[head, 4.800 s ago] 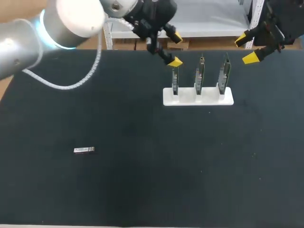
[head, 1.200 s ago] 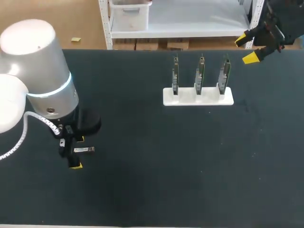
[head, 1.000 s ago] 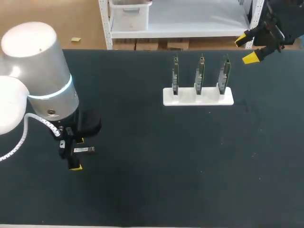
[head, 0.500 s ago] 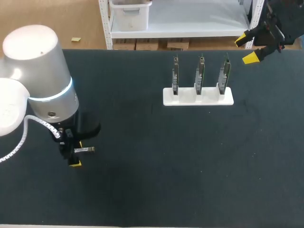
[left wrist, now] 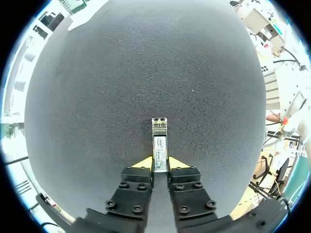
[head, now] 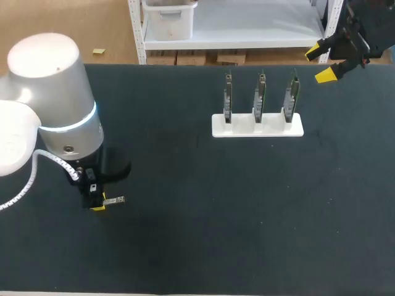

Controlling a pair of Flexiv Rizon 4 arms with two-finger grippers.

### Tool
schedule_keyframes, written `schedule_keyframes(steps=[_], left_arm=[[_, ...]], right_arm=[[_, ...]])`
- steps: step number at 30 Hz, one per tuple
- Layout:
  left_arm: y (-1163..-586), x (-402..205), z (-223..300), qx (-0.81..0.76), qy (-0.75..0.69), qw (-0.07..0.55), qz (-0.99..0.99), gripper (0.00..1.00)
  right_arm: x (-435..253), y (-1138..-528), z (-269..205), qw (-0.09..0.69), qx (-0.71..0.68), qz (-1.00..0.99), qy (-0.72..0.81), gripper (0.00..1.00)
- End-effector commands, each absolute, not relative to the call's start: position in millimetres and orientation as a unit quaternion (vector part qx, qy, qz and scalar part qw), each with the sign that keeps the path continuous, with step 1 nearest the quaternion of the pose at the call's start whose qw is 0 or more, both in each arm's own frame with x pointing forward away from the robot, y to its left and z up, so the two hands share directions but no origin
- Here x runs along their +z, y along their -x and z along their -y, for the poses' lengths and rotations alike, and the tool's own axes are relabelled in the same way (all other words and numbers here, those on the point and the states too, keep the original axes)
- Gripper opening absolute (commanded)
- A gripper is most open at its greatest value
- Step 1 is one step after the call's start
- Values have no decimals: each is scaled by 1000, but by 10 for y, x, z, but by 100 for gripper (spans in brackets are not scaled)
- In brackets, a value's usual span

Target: Pick up the optical module with the left hand, and insert it into the network port with the right hand.

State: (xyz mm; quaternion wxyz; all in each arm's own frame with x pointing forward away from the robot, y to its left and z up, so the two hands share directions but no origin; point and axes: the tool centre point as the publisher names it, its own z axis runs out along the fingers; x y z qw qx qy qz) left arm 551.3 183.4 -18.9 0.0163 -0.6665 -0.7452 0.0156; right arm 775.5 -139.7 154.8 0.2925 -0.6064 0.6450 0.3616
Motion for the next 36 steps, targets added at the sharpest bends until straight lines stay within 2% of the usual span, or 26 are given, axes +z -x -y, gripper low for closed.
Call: schedule_keyframes(steps=[1,11,17,25,36], left_arm=[[-5557,-231,-1800,15,668,16,744,0],[-5850,26,-1603,8,672,-44,739,0],[-6166,348,-1391,27,669,-114,734,0],[-6695,873,-999,107,648,-237,716,0],[-7283,1336,-435,179,617,-343,685,0]], right_arm=[[1546,-7754,1392,293,361,-645,606,100],[1546,-7754,1392,293,361,-645,606,100],[1546,-7754,1392,293,361,-645,606,100],[1546,-7754,1392,293,361,-645,606,100],[1546,-7754,1392,293,361,-645,606,100]])
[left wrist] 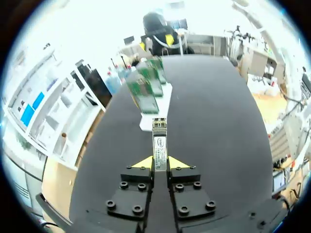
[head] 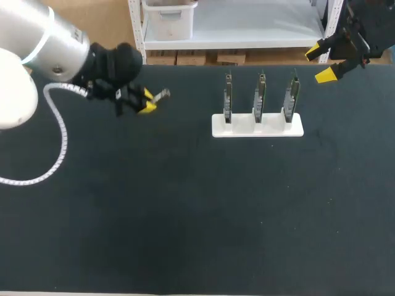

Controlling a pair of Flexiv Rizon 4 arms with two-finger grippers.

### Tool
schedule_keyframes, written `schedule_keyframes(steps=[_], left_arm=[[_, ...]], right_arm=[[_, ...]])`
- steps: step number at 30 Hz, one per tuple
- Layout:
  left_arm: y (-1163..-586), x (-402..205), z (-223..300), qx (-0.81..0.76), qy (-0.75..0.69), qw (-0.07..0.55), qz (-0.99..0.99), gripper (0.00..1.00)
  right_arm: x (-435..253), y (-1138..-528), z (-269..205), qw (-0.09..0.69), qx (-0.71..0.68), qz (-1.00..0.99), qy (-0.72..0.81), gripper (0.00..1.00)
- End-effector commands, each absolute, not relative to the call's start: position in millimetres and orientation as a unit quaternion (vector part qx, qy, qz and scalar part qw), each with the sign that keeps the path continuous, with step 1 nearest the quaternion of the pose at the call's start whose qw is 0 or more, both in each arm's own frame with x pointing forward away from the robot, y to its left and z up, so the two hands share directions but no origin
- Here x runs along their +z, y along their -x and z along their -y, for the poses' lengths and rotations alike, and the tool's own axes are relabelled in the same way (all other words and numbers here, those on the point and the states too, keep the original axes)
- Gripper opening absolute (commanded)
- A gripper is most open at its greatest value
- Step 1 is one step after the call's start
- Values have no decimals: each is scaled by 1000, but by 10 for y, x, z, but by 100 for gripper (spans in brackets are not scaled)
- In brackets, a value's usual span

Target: Pick up the optical module with the left hand, and insert it into the network port with the right hand.

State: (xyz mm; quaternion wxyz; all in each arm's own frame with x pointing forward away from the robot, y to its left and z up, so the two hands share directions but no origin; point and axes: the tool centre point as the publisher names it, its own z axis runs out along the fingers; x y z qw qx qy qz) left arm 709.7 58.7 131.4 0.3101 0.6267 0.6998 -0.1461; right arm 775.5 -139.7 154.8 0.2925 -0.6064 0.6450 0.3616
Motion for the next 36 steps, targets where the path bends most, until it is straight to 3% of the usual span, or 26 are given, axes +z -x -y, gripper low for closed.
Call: schedule_keyframes(steps=[1,18,36], left_arm=[[-7322,1367,-399,-192,-608,356,-683,0],[-7819,1901,426,-288,-563,463,-621,0],[-7932,2192,1289,-368,-576,486,-544,0]], right_arm=[[1546,-7754,1392,293,361,-645,606,100],[1546,-7754,1392,293,361,-645,606,100],[1546,-7754,1392,293,361,-645,606,100]])
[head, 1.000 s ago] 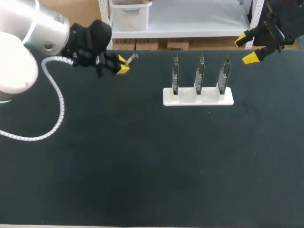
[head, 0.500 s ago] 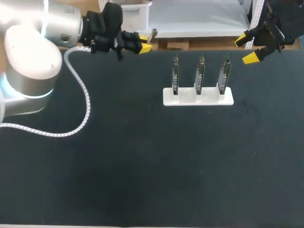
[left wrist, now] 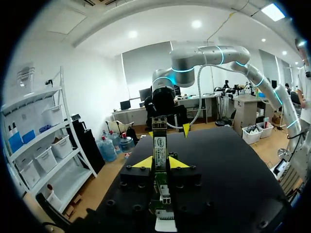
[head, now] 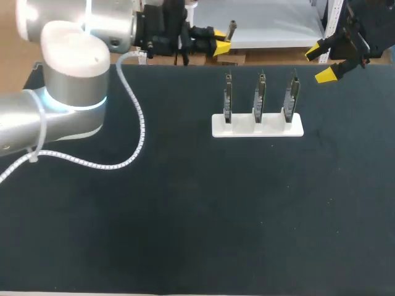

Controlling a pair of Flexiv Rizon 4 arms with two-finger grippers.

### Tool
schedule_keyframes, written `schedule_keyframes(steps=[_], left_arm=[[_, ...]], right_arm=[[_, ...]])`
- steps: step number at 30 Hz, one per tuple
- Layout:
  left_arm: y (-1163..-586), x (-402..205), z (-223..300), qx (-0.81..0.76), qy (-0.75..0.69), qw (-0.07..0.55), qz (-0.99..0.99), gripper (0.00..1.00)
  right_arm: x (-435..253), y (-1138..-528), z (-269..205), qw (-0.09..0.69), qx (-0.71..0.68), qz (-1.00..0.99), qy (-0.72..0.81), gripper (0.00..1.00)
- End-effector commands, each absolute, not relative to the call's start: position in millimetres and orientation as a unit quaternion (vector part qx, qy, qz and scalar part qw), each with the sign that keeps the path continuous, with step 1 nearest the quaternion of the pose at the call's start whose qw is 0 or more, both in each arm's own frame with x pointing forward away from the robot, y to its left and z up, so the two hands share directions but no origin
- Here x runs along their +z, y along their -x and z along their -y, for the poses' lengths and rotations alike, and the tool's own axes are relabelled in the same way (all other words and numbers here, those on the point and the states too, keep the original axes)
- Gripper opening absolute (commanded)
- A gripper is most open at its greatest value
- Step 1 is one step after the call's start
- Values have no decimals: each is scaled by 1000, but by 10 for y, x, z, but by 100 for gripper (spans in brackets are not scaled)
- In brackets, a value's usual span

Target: Pick up the optical module with the left hand, and insert it into the network port with the right hand.

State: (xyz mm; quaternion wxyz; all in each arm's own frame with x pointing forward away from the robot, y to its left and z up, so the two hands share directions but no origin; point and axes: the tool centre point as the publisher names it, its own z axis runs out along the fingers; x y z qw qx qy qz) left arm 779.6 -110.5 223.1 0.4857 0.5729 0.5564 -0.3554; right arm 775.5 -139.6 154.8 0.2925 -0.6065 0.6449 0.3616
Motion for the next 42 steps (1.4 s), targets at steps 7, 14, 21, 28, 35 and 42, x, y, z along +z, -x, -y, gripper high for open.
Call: schedule_keyframes(steps=[7,14,21,28,35,42], left_arm=[[-7943,2245,1622,-401,-565,491,-529,0],[-7949,2288,1837,-414,-568,490,-516,0],[-7909,2280,2048,-431,-568,487,-505,0],[-7870,2182,2254,-451,-560,478,-504,0],[-7850,2134,2385,-459,-547,483,-508,0],[-7828,2058,2534,-474,-527,489,-508,0]], right_arm=[[1546,-7754,1392,293,361,-645,606,100],[1546,-7754,1392,293,361,-645,606,100],[1546,-7754,1392,293,361,-645,606,100],[1546,-7754,1392,293,361,-645,606,100],[1546,-7754,1392,293,361,-645,606,100],[1546,-7754,1392,293,361,-645,606,100]])
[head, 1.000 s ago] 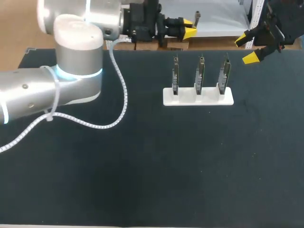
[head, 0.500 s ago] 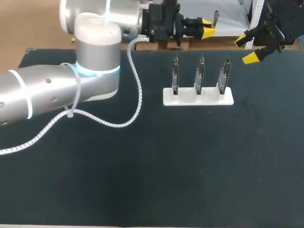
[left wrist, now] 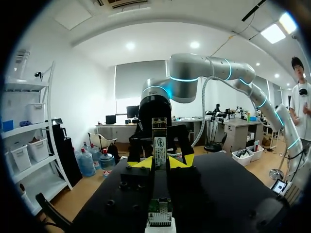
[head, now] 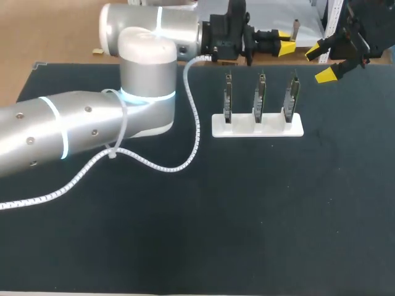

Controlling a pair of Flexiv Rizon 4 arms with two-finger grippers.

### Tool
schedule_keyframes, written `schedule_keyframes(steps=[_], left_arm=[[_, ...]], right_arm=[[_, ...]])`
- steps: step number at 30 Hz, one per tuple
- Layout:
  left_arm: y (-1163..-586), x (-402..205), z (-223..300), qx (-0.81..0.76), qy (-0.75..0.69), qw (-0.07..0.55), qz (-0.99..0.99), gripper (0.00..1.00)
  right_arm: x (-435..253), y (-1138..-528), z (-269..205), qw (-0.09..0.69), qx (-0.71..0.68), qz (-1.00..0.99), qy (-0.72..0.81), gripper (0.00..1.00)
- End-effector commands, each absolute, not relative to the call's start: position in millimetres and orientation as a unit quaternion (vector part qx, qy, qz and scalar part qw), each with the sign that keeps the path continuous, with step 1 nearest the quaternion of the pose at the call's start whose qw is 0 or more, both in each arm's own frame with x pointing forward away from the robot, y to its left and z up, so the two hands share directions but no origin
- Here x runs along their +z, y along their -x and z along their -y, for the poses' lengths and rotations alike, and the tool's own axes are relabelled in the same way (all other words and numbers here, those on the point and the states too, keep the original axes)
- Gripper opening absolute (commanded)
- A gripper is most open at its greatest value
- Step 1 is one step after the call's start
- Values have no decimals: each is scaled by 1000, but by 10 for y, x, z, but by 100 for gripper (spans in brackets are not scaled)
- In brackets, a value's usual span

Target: Pick up the optical module with the left hand, and insert it into the network port with the right hand.

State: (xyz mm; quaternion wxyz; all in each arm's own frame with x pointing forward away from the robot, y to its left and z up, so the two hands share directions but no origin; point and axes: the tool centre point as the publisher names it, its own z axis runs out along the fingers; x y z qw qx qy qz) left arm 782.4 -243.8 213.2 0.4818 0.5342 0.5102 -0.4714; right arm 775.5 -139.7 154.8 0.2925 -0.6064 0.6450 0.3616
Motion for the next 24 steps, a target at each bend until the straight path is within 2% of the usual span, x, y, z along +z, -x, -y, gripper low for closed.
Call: schedule_keyframes(steps=[1,24], left_arm=[[-7825,2050,2559,-476,-526,489,-508,0],[-7800,1892,2925,-489,-523,482,-505,0]], right_arm=[[1546,-7754,1392,293,361,-645,606,100],[1546,-7754,1392,293,361,-645,606,100]])
